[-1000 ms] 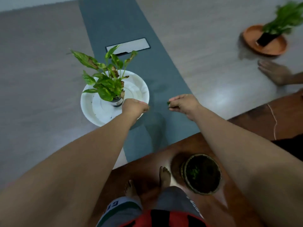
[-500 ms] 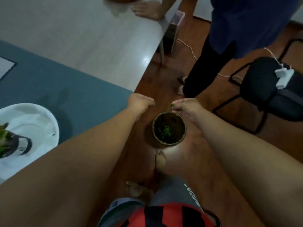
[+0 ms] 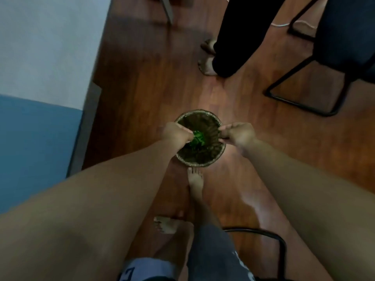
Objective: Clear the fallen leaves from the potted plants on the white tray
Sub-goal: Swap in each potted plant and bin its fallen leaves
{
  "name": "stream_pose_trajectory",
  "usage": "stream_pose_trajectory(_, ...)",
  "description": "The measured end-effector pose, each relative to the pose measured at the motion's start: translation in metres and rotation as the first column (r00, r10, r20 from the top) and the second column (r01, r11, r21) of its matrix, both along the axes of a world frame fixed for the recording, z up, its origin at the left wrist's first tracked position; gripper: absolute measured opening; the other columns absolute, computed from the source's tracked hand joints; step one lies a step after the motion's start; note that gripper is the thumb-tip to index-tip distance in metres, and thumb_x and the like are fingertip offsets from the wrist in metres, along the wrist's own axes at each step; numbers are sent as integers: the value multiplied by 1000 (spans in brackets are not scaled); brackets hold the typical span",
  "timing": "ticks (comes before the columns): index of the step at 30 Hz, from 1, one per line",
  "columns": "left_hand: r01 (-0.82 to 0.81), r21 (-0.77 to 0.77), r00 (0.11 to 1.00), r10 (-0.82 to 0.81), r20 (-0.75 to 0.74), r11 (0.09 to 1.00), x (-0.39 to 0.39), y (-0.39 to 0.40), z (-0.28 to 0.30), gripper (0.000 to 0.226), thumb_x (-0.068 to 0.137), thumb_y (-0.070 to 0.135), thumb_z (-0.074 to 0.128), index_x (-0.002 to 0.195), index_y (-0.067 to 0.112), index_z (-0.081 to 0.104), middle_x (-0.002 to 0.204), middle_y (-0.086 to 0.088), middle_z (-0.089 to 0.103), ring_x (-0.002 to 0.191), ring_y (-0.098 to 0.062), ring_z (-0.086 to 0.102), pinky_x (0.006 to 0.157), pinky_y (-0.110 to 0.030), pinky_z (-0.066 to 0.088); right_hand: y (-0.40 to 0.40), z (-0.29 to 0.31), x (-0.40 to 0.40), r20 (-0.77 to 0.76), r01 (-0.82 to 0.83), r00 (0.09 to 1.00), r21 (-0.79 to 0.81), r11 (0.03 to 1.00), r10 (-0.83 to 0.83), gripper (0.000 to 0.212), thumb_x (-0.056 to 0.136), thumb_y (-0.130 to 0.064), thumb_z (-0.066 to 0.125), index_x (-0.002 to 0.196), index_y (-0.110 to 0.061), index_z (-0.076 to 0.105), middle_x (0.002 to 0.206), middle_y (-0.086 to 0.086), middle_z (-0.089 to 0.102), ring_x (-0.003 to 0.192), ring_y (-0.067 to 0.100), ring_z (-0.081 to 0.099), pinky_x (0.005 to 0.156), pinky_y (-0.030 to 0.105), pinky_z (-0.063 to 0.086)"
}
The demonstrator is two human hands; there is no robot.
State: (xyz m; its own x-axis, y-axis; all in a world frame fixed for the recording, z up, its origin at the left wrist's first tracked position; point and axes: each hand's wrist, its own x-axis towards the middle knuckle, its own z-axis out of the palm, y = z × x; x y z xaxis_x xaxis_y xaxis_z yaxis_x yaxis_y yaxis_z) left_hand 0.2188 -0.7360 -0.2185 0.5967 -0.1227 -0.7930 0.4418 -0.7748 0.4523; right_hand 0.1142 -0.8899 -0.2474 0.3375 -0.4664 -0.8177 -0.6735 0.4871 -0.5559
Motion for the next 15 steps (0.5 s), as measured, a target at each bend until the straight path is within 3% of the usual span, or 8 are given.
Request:
stream_pose_trajectory(7,-45,54,998,48,-48,997,26,-20,-121,8,77,8,78,77,16,75,91,-5,74,89,-20,71,87,-36,59,-5,-119,25,-111,-29,993,13,1000,30,16,82,8,69,72,-5,69,96,13,70,93,24,70,74,29,61)
stream_pose_trajectory(9,-71,34,997,72,-40,997,26,-21,-144,11,80,16,76,71,21,72,94,-5,74,91,-20,71,88,-37,59,-6,-139,26,-150,-59,987,15,998,60,14,84,1,71,74,-9,70,96,7,70,88,18,68,69,26,61)
stream_pose_trajectory(11,-67,39,997,69,-46,997,26,-22,-164,9,85,17,71,78,20,75,98,-6,75,92,-20,71,87,-37,59,-8,-160,26,-189,-86,978,24,996,89,15,88,-4,66,77,-13,70,94,4,69,84,15,67,65,24,60)
stream_pose_trajectory(15,-30,55,998,34,-59,998,24,-21,-174,14,84,8,71,95,17,75,102,-7,74,89,-18,72,86,-36,60,-11,-180,24,-277,-173,948,-44,984,155,31,90,-2,55,66,-17,69,89,4,72,89,23,71,83,41,61)
